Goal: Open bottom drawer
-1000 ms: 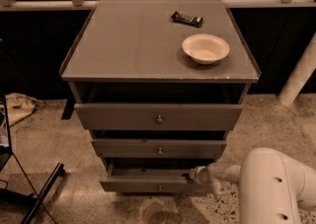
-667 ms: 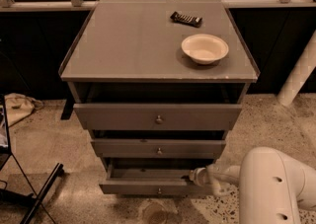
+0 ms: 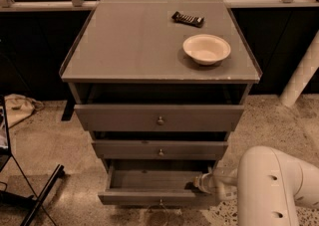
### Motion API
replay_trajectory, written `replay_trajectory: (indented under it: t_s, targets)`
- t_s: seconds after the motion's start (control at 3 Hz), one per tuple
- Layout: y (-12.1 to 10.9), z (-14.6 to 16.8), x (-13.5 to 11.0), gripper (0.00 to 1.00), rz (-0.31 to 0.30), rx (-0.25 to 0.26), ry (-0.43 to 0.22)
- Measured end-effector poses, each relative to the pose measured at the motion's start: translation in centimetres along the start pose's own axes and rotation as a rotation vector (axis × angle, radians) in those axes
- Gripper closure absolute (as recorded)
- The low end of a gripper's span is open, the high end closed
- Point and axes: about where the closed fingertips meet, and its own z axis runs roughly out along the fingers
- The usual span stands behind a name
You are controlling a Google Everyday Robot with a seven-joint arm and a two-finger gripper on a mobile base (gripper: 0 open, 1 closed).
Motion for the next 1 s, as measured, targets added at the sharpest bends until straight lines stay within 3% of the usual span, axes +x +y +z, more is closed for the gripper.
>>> replay_trajectory:
  t_s: [0.67, 1.0]
  targets:
    - [-0.8, -2.0, 4.0, 1.00, 0.026, -0.152, 0.098]
    - [-0.8, -1.9, 4.0, 1.00, 0.026, -0.152, 0.098]
